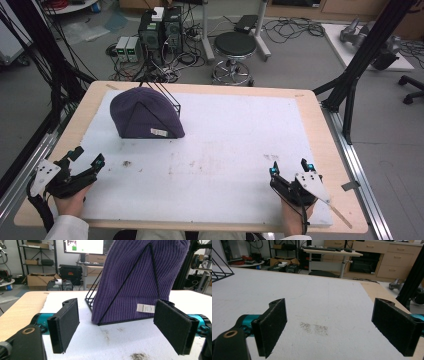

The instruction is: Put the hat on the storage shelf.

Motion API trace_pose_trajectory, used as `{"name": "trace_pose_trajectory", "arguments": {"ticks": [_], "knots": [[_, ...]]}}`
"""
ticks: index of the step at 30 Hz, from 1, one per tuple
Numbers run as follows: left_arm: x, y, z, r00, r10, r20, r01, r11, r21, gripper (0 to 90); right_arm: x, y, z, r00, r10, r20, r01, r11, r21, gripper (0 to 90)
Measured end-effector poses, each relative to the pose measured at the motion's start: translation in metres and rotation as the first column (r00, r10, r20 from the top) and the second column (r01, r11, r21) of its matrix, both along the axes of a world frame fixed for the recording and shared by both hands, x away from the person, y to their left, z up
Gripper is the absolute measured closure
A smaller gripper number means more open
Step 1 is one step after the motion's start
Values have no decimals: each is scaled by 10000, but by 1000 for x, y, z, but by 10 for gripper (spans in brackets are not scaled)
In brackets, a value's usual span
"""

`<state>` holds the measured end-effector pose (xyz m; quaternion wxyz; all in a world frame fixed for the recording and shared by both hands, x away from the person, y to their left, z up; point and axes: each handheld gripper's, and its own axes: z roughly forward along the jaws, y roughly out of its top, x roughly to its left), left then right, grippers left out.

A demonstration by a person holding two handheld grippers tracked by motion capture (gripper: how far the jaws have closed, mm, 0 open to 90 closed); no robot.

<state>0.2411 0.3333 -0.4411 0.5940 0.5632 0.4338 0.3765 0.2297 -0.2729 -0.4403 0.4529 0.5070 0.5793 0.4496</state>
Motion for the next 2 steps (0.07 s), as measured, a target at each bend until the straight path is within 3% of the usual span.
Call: {"name": "trace_pose_trajectory", "arguments": {"ticks": [2], "knots": [[0,0,0,10000,-15,-3,15,10000,15,206,0,0,0,10000,-3,4,3,10000,-6,122]]}}
